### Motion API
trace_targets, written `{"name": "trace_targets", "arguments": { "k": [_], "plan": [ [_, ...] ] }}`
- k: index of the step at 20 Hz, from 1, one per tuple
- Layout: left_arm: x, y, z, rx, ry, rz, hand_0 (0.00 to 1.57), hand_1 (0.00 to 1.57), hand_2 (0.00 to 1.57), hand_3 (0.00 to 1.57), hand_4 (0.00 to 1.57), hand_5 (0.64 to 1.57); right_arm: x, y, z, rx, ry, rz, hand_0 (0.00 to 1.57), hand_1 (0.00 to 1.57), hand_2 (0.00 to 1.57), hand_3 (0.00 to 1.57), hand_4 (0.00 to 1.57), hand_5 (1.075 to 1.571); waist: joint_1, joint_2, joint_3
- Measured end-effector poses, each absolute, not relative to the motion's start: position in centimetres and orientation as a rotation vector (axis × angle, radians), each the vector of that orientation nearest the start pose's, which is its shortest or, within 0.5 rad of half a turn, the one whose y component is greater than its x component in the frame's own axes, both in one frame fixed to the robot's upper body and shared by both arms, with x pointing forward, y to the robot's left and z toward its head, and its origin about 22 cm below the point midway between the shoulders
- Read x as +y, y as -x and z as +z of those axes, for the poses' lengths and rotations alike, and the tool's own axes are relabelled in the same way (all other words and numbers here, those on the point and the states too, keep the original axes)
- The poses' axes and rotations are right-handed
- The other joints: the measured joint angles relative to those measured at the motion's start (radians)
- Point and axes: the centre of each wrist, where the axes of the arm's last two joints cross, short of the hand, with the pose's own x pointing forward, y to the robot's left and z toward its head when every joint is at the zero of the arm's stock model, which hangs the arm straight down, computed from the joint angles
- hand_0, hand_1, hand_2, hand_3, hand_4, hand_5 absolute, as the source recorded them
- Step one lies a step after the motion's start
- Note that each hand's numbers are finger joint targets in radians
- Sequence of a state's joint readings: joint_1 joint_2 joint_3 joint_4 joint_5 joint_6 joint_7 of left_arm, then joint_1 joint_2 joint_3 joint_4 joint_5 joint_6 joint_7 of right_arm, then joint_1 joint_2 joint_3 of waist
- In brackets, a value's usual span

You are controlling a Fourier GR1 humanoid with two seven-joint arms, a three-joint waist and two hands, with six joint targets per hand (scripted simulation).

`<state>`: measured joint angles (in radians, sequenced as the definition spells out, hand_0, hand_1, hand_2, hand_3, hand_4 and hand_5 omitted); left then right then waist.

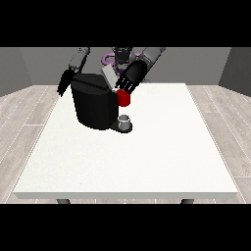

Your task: Insert the coffee pod into the coffee machine and close the lid

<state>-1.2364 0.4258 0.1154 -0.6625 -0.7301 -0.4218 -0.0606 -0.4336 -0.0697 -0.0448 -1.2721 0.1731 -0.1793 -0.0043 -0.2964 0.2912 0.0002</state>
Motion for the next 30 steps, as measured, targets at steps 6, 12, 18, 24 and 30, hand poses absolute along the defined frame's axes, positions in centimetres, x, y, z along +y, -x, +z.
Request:
{"name": "trace_targets", "arguments": {
  "k": [6, 12, 18, 24, 30],
  "plan": [
    [23.8, -46.2, 26.8, -1.550, -0.614, -1.126, 1.20, 1.20, 1.26, 1.20, 0.41, 1.571, -21.0, -34.4, 5.1, -1.709, 0.251, 0.124, 0.00, 0.00, 0.00, 0.00, 0.00, 1.571, 0.001, 0.007, 0.0002],
    [23.2, -46.3, 27.3, -1.564, -0.628, -1.123, 1.21, 1.21, 1.24, 1.21, 0.36, 1.571, -21.3, -34.6, 4.9, -1.698, 0.253, 0.115, 0.00, 0.00, 0.00, 0.00, 0.00, 1.571, 0.005, 0.005, 0.0000],
    [23.2, -46.2, 27.8, -1.600, -0.650, -1.121, 1.18, 1.18, 1.20, 1.17, 0.35, 1.571, -21.5, -34.7, 4.7, -1.700, 0.257, 0.108, 0.00, 0.00, 0.00, 0.00, 0.14, 1.571, 0.007, 0.018, -0.0002],
    [23.7, -46.2, 27.6, -1.593, -0.733, -1.136, 1.21, 1.21, 1.22, 1.10, 0.00, 1.571, -20.8, -34.6, 5.1, -1.701, 0.251, 0.113, 0.00, 0.00, 0.00, 0.00, 0.15, 1.571, -0.006, 0.015, -0.0001],
    [24.1, -46.2, 27.2, -1.587, -0.815, -1.189, 1.14, 1.14, 1.15, 1.00, 0.00, 1.571, -20.8, -34.7, 5.6, -1.722, 0.255, 0.116, 0.00, 0.00, 0.00, 0.00, 0.00, 1.571, -0.014, 0.031, 0.0004]
  ]
}}
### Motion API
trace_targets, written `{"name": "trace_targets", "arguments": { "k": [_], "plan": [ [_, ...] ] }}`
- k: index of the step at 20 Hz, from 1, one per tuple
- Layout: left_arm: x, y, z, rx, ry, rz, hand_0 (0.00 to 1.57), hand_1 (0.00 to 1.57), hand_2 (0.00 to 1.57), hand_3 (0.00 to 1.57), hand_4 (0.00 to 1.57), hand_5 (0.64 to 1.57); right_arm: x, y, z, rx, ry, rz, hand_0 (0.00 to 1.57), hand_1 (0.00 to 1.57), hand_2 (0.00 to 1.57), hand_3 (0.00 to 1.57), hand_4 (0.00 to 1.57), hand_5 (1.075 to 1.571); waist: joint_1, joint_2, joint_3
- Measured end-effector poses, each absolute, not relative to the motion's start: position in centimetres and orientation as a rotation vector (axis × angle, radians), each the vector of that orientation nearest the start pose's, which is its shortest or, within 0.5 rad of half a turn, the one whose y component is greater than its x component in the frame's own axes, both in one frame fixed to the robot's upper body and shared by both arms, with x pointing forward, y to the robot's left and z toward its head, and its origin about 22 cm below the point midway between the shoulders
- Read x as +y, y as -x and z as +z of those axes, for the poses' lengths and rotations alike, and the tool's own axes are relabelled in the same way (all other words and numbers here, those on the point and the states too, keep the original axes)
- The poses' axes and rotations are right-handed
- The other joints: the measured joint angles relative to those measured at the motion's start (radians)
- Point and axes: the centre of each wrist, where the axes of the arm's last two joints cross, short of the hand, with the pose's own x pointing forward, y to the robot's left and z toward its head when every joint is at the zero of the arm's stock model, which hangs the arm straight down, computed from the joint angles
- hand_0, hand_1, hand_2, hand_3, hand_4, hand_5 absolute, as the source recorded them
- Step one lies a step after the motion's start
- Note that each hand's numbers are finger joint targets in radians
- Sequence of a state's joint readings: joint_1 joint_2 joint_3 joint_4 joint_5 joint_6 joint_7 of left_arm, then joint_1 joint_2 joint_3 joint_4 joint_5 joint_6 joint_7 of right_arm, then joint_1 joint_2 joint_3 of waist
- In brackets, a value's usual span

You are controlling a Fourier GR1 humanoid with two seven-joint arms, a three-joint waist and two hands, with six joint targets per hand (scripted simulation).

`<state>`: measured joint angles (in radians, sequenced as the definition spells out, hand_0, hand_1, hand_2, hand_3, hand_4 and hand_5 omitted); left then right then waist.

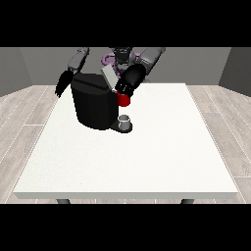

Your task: Insert the coffee pod into the coffee machine and close the lid

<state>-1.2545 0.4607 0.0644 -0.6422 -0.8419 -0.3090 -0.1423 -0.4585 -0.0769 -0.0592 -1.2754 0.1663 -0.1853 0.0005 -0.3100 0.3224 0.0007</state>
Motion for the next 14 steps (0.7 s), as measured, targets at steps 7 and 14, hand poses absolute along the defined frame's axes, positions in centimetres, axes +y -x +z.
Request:
{"name": "trace_targets", "arguments": {
  "k": [7, 14],
  "plan": [
    [25.2, -46.1, 28.0, -1.632, -0.827, -1.170, 1.15, 1.15, 1.15, 0.95, 0.00, 1.571, -20.4, -34.9, 6.8, -1.739, 0.263, 0.123, 0.00, 0.00, 0.00, 0.00, 0.00, 1.571, -0.010, 0.027, 0.0016],
    [25.3, -46.0, 28.8, -1.703, -0.827, -1.144, 1.22, 1.22, 1.20, 0.98, 0.00, 1.571, -20.7, -35.1, 7.0, -1.746, 0.265, 0.116, 0.00, 0.00, 0.00, 0.00, 0.10, 1.571, -0.012, 0.041, 0.0003]
  ]
}}
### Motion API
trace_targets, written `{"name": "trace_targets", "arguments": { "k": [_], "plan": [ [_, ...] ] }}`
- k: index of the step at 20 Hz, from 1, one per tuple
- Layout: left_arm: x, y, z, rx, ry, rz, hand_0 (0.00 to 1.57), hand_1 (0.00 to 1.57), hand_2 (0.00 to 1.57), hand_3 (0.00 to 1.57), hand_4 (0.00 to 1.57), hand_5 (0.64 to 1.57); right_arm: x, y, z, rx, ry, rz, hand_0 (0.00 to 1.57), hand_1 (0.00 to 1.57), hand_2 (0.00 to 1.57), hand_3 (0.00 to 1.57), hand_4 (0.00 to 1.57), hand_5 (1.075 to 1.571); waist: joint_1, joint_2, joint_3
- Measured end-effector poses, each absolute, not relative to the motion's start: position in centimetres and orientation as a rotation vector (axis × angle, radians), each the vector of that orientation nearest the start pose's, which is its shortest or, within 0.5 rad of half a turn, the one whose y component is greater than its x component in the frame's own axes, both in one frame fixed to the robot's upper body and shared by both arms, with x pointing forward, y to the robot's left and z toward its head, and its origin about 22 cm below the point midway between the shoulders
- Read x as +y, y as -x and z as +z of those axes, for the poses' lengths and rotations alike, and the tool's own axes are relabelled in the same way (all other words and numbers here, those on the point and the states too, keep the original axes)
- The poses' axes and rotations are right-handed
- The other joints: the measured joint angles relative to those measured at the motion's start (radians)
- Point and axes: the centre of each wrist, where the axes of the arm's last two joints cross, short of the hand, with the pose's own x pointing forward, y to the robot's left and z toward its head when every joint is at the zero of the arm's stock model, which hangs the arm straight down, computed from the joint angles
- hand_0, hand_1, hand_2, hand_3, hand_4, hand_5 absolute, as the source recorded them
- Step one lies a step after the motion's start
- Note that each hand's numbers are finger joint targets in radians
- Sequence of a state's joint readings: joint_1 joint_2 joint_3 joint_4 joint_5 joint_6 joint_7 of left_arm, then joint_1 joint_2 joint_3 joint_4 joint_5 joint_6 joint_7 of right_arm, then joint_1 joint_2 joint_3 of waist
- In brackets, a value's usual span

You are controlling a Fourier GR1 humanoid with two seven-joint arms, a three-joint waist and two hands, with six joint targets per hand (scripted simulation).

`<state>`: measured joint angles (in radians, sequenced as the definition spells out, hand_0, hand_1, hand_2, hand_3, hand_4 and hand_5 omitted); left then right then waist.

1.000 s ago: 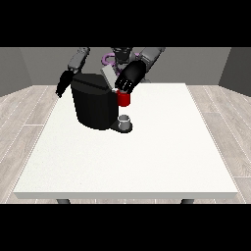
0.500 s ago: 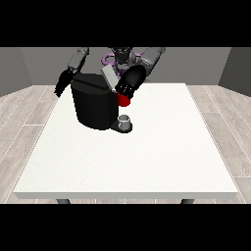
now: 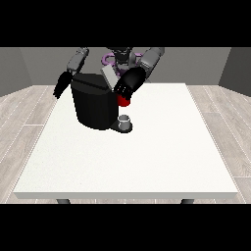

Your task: Insert the coffee pod into the coffee machine and close the lid

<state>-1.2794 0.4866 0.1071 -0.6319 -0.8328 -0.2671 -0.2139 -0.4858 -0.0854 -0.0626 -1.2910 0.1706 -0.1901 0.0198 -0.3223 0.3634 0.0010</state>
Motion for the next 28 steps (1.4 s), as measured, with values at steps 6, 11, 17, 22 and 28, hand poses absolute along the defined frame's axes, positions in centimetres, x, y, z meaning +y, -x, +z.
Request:
{"name": "trace_targets", "arguments": {
  "k": [6, 11, 17, 22, 28],
  "plan": [
    [25.8, -45.9, 29.6, -1.739, -0.859, -1.165, 1.09, 1.09, 1.07, 0.80, 0.00, 1.571, -20.4, -35.4, 7.6, -1.760, 0.273, 0.131, 0.00, 0.00, 0.00, 0.00, 0.15, 1.571, -0.005, 0.018, 0.0001],
    [26.1, -45.6, 30.7, -1.772, -0.914, -1.205, 0.74, 0.74, 0.87, 0.65, 0.00, 1.571, -20.4, -35.7, 8.2, -1.776, 0.284, 0.135, 0.00, 0.00, 0.00, 0.00, 0.16, 1.571, -0.003, 0.042, 0.0010],
    [26.6, -45.6, 30.4, -1.747, -0.980, -1.211, 0.00, 0.00, 0.59, 0.46, 0.00, 1.571, -20.1, -35.5, 7.7, -1.761, 0.291, 0.145, 0.00, 0.00, 0.00, 0.00, 0.15, 1.571, -0.008, 0.037, 0.0008],
    [27.0, -45.5, 30.5, -1.747, -1.006, -1.201, 0.00, 0.00, 0.48, 0.38, 0.00, 1.571, -20.4, -35.3, 7.0, -1.761, 0.305, 0.148, 0.00, 0.00, 0.00, 0.00, 0.08, 1.571, -0.008, 0.039, 0.0012],
    [26.0, -45.9, 28.7, -1.710, -0.963, -1.222, 0.00, 0.00, 0.00, 0.15, 0.00, 1.571, -20.9, -35.3, 5.6, -1.705, 0.302, 0.097, 0.00, 0.00, 0.00, 0.00, 0.00, 1.571, 0.039, -0.016, 0.0004]
  ]
}}
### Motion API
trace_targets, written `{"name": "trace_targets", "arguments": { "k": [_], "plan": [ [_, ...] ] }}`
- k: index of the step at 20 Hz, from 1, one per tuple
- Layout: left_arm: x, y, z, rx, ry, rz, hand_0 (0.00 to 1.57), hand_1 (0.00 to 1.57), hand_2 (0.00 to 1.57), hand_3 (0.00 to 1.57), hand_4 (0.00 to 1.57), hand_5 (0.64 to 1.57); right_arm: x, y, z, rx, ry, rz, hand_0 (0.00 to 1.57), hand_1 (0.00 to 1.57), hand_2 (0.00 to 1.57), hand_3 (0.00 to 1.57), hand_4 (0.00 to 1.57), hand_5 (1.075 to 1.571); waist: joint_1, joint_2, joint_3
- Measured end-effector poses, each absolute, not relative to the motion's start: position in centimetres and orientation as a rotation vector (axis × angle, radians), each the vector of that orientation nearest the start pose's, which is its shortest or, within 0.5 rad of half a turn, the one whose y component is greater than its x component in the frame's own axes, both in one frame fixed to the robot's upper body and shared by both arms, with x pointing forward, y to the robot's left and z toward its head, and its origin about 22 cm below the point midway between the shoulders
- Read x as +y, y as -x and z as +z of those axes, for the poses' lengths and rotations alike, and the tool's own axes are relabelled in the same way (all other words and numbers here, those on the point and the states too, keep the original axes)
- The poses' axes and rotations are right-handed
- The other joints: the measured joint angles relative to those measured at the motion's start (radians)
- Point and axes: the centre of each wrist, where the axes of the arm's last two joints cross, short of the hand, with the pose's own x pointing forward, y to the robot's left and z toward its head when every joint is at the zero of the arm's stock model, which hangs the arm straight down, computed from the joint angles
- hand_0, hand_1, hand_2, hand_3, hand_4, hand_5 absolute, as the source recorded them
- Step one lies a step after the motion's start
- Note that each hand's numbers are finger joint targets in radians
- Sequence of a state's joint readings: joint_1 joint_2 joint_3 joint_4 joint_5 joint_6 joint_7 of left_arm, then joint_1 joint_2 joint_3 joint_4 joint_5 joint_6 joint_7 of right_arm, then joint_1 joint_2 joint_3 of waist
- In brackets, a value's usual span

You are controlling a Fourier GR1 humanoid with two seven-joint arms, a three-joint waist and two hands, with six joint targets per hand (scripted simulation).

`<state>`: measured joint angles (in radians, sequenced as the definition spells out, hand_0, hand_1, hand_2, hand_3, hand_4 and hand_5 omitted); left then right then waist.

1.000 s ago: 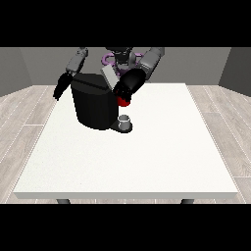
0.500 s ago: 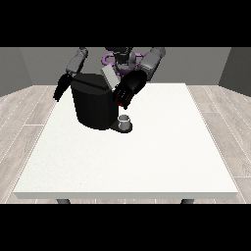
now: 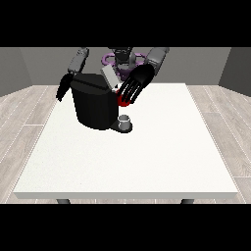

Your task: Insert the coffee pod into the coffee machine and close the lid

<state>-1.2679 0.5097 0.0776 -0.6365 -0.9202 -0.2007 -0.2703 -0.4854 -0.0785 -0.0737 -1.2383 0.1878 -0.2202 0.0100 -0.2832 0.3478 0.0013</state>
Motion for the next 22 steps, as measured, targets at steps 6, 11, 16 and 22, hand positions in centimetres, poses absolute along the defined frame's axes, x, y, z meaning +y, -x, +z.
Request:
{"name": "trace_targets", "arguments": {
  "k": [6, 11, 16, 22],
  "plan": [
    [25.1, -46.1, 23.6, -1.622, -0.820, -1.236, 0.00, 0.00, 0.08, 0.00, 0.00, 1.571, -23.4, -33.8, 1.9, -1.581, 0.315, 0.062, 0.00, 0.00, 0.00, 0.00, 0.00, 1.571, 0.069, -0.126, -0.0006],
    [23.9, -45.8, 18.9, -1.657, -0.609, -1.147, 0.00, 0.00, 0.00, 0.00, 0.20, 1.571, -24.9, -31.9, -1.3, -1.497, 0.329, 0.040, 0.00, 0.00, 0.00, 0.00, 0.00, 1.571, 0.139, -0.227, -0.0014],
    [23.5, -44.4, 10.8, -1.704, -0.231, -0.802, 0.00, 0.00, 0.00, 0.00, 0.00, 1.571, -26.6, -29.1, -4.3, -1.401, 0.361, -0.005, 0.00, 0.00, 0.00, 0.00, 0.00, 1.571, 0.226, -0.353, -0.0036],
    [23.1, -40.4, 0.9, -1.587, 0.036, -0.488, 0.00, 0.00, 0.00, 0.00, 0.39, 1.571, -27.4, -27.0, -5.8, -1.351, 0.360, -0.040, 0.00, 0.00, 0.00, 0.00, 0.00, 1.571, 0.310, -0.515, -0.0022]
  ]
}}
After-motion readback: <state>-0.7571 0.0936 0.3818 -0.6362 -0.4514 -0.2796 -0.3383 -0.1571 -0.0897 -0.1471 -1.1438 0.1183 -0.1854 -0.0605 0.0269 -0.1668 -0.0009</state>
